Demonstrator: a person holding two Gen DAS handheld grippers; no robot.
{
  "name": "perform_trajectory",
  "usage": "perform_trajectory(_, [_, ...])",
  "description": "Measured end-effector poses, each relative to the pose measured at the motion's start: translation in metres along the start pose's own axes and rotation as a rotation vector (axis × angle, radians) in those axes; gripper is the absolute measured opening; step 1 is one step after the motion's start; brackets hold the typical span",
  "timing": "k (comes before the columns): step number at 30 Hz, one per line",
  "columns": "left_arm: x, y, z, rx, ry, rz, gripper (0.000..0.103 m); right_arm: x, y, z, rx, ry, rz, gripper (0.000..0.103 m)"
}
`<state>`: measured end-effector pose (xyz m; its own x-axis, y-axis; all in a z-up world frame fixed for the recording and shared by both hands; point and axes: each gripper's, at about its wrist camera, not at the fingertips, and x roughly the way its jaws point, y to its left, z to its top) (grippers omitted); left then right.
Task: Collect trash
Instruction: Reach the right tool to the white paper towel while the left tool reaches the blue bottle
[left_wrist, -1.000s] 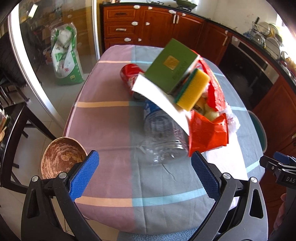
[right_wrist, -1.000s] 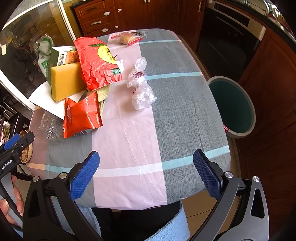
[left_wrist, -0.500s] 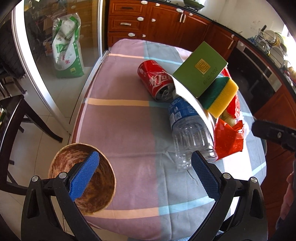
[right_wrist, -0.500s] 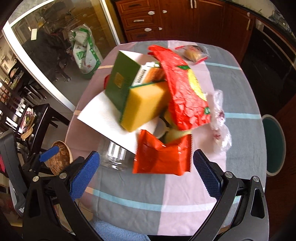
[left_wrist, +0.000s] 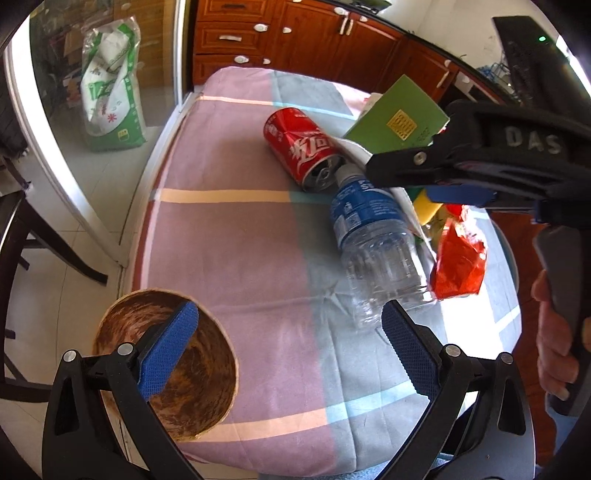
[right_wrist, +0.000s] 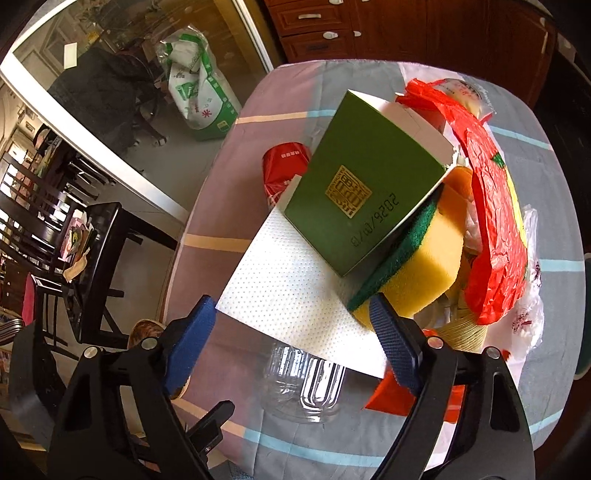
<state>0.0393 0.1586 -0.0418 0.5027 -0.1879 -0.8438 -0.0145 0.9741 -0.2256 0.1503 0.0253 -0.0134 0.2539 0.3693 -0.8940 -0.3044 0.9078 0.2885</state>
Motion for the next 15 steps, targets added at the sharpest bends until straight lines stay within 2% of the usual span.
perform_trajectory(9, [0.016, -0.010, 0.016, 0.045, 0.022, -0.056, 0.099, 0.008, -0.013, -0.002, 0.046, 0.043, 0.040, 0.079])
perform_trajectory(11, [0.021, -0.012, 0.017, 0.049, 0.034, -0.065, 0.099, 0.010, -0.012, -0.002, 0.026, 0.025, 0.017, 0.057])
perform_trajectory(15, [0.029, -0.012, 0.019, 0.033, 0.056, -0.094, 0.099, 0.022, -0.019, -0.004, 0.038, 0.059, 0.030, 0.045])
